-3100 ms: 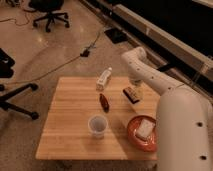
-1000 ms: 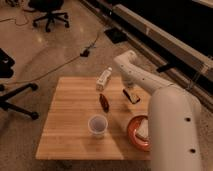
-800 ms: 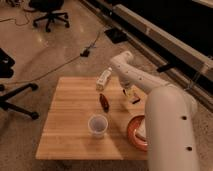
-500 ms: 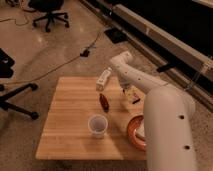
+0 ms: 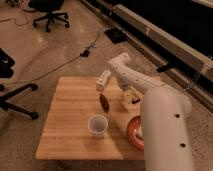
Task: Place the pepper in the ceramic cup
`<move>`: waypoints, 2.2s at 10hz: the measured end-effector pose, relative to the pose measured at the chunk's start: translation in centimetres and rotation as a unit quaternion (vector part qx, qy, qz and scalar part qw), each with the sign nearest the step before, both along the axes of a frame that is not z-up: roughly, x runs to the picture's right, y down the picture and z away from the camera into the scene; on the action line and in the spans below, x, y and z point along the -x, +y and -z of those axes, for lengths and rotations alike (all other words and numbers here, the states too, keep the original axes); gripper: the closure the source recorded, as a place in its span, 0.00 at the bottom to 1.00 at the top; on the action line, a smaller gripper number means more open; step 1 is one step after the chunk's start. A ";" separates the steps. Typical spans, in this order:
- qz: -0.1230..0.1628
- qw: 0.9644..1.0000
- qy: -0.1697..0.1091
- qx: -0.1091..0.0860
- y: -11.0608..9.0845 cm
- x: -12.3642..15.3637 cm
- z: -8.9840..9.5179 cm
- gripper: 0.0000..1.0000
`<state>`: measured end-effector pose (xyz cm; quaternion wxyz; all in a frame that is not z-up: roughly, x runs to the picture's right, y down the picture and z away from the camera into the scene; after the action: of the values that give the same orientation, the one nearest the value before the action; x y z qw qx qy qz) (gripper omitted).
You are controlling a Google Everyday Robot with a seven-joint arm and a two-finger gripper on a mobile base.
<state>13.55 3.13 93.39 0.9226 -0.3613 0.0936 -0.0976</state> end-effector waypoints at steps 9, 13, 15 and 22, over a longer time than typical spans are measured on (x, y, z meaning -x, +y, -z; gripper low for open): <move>0.001 1.000 0.000 0.002 0.1 1.0 -0.5 0.79; 0.008 1.000 -0.001 0.001 -0.1 2.1 0.4 0.85; 0.010 1.000 -0.002 0.001 -0.5 2.7 1.2 0.85; 0.016 1.000 -0.007 0.001 -0.6 4.2 3.8 0.85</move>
<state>9.36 2.51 89.59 0.9211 -0.3602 0.0926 -0.1148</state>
